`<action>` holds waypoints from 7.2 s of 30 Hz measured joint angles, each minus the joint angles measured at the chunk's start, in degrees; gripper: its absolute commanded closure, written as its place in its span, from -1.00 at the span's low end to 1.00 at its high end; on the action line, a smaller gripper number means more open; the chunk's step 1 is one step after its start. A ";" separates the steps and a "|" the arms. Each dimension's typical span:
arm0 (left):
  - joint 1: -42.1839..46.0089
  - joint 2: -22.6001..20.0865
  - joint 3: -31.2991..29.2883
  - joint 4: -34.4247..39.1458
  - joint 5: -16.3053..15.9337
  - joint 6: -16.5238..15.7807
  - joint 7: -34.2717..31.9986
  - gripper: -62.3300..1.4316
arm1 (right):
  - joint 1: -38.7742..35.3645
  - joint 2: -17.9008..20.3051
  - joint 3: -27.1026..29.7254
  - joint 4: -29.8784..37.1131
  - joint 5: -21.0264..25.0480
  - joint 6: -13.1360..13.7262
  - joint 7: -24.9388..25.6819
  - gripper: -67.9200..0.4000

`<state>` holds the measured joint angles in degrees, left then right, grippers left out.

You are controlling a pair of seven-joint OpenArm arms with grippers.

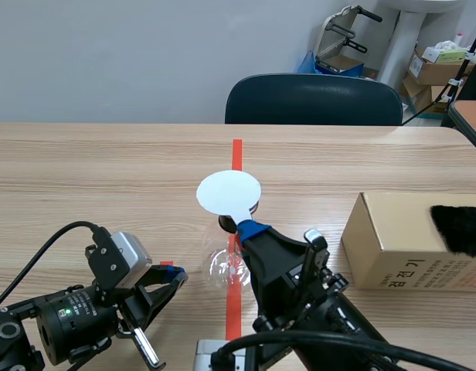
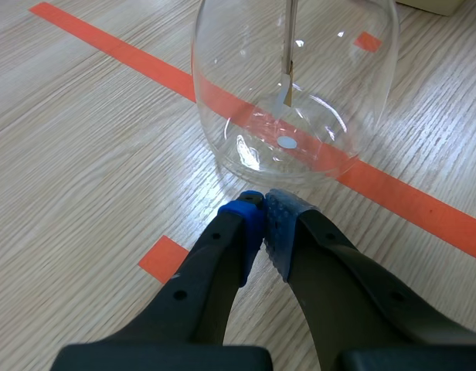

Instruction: Do the electroscope experiment

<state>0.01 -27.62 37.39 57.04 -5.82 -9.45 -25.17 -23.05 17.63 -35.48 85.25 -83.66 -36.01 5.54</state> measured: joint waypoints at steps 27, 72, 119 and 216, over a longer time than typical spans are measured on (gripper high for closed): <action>0.00 0.00 0.00 0.00 0.00 0.00 0.00 0.87 | -0.02 0.00 0.00 0.00 0.00 0.00 -35.43 0.96; 0.00 0.00 0.00 0.00 0.00 0.00 0.00 0.87 | -0.02 -0.02 0.00 0.00 0.00 0.00 -35.58 0.96; 22.16 -25.49 -0.02 28.59 -10.93 1.01 -16.02 -0.48 | -7.02 6.88 2.12 5.60 0.00 -5.55 -35.60 0.94; 36.98 -38.40 -0.07 35.76 -12.90 16.44 -35.98 -0.68 | -6.47 -9.97 56.00 -22.03 23.61 -6.01 33.64 0.93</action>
<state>36.99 -66.02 37.32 92.79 -18.72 6.98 -61.14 -29.52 7.66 20.51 63.22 -60.05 -42.02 39.18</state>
